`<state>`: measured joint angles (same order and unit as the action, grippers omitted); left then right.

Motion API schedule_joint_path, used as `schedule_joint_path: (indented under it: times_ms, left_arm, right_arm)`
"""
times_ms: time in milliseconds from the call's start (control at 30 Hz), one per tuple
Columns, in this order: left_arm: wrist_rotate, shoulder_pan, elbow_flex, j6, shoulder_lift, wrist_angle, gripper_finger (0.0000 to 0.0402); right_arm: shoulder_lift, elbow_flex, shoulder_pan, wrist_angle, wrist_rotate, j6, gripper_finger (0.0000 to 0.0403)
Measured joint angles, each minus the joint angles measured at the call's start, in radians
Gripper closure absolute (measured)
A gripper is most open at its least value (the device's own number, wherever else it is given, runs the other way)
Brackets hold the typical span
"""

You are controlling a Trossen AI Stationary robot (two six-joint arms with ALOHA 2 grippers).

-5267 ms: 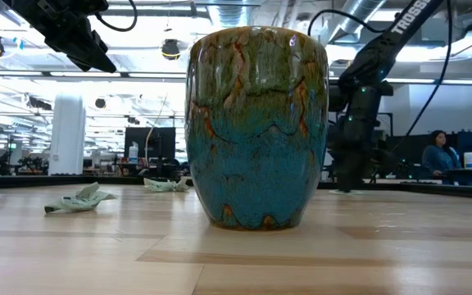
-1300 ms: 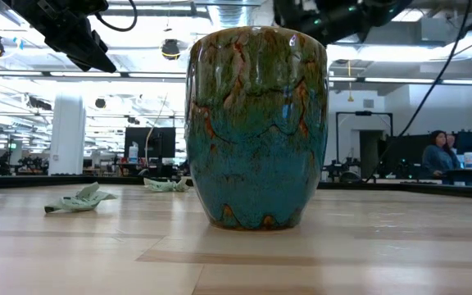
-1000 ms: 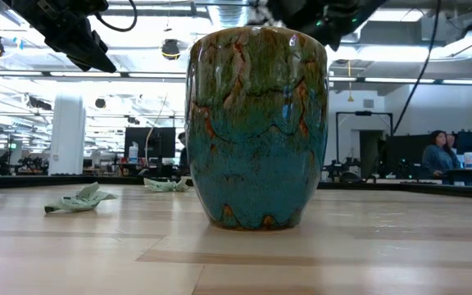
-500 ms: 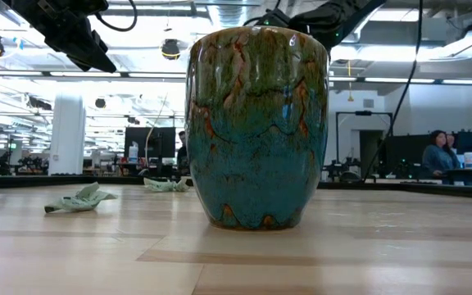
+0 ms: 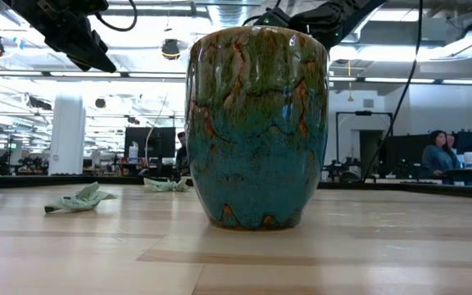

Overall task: Pick and place items into bin
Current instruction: Put the stevia packet into the top transparent bin

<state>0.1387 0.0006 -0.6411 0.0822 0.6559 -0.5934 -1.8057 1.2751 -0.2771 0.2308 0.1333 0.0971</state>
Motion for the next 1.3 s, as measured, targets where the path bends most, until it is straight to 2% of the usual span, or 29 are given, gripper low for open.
schedule_joint_path:
  times_ms: [200, 400, 800, 1067, 1167, 1300]
  left_arm:
    - [0.0, 0.0, 0.0, 0.0, 0.0, 0.0, 0.0401]
    - [0.0, 0.0, 0.0, 0.0, 0.0, 0.0, 0.0401]
    - [0.0, 0.0, 0.0, 0.0, 0.0, 0.0, 0.0401]
    - [0.0, 0.0, 0.0, 0.0, 0.0, 0.0, 0.0401]
    - [0.0, 0.0, 0.0, 0.0, 0.0, 0.0, 0.0401]
    - [0.0, 0.0, 0.0, 0.0, 0.0, 0.0, 0.0401]
  right_arm:
    - [0.0, 0.0, 0.0, 0.0, 0.0, 0.0, 0.0329]
    - [0.0, 0.0, 0.006, 0.024, 0.0, -0.044, 0.032]
    - [0.021, -0.002, 0.109, 0.286, -0.003, -0.098, 0.0321]
    - [0.039, -0.003, 0.206, 0.437, -0.153, -0.073, 0.0321]
    - [0.074, -0.065, 0.223, 0.437, -0.162, -0.049, 0.0321]
    - [0.154, -0.214, 0.231, 0.303, -0.162, 0.005, 0.0321]
